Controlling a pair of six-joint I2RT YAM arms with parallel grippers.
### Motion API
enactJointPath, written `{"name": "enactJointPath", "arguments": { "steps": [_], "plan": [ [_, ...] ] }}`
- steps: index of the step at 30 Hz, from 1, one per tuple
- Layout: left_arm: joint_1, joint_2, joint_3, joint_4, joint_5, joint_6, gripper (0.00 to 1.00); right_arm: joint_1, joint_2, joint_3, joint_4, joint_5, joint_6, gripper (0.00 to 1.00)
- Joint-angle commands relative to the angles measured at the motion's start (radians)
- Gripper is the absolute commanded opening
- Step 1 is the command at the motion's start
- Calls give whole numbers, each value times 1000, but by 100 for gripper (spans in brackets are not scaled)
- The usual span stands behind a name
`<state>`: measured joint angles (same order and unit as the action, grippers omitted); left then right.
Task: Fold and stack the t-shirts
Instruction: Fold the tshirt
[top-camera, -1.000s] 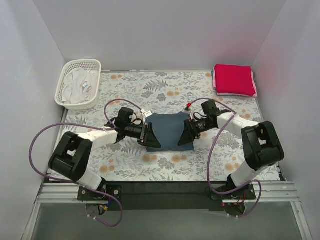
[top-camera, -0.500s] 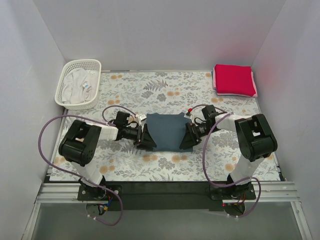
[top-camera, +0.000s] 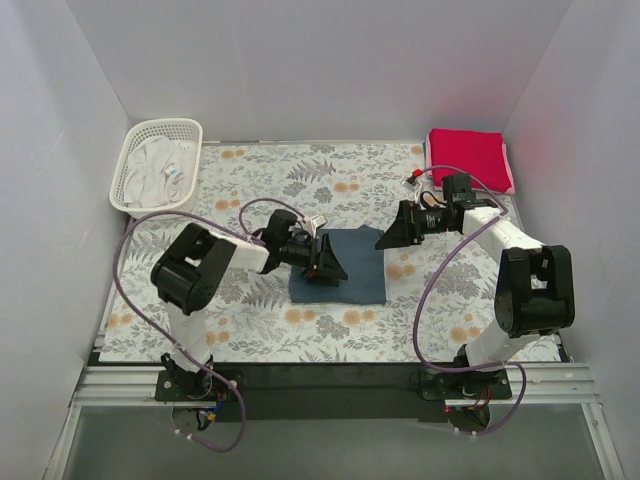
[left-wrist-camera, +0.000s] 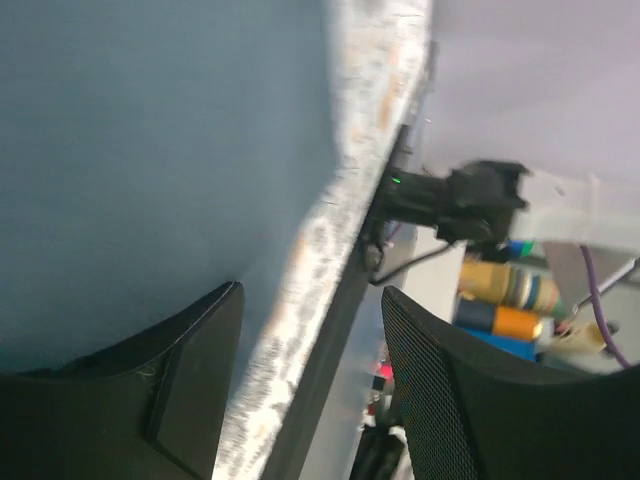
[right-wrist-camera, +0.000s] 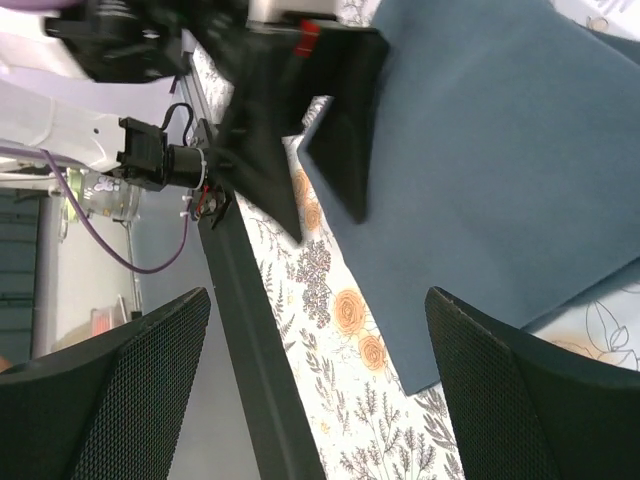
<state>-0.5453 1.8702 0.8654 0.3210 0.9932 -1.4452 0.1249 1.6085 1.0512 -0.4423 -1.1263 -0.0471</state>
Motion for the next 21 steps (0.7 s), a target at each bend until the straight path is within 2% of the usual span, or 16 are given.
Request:
{"name": "enactJointPath", "arguments": {
  "steps": [1, 3, 5, 9, 12, 17, 20, 21],
  "plan": [
    [4, 113, 35, -25, -114, -35, 57, 2, 19, 43, 23, 9, 36, 95],
    [4, 158, 64, -62, -108, -23, 57, 1, 34, 47, 54, 26, 76, 95],
    [5, 136, 87, -65, -81, -11, 57, 2, 47, 58, 77, 34, 88, 95],
    [15, -76, 83, -4, -61, -23, 58, 7, 73, 79, 146, 37, 153, 94],
    [45, -121, 118, -23, -77, -46, 58, 27, 102, 96, 238, 46, 240, 93],
    [117, -11, 178, -34, -116, -52, 57, 79, 204, 151, 395, 71, 358, 89],
    [154, 64, 198, 45, -137, -78, 56, 99, 289, 184, 484, 71, 410, 84],
    [162, 81, 207, 88, -151, -75, 57, 101, 310, 190, 519, 72, 424, 80]
  ]
}}
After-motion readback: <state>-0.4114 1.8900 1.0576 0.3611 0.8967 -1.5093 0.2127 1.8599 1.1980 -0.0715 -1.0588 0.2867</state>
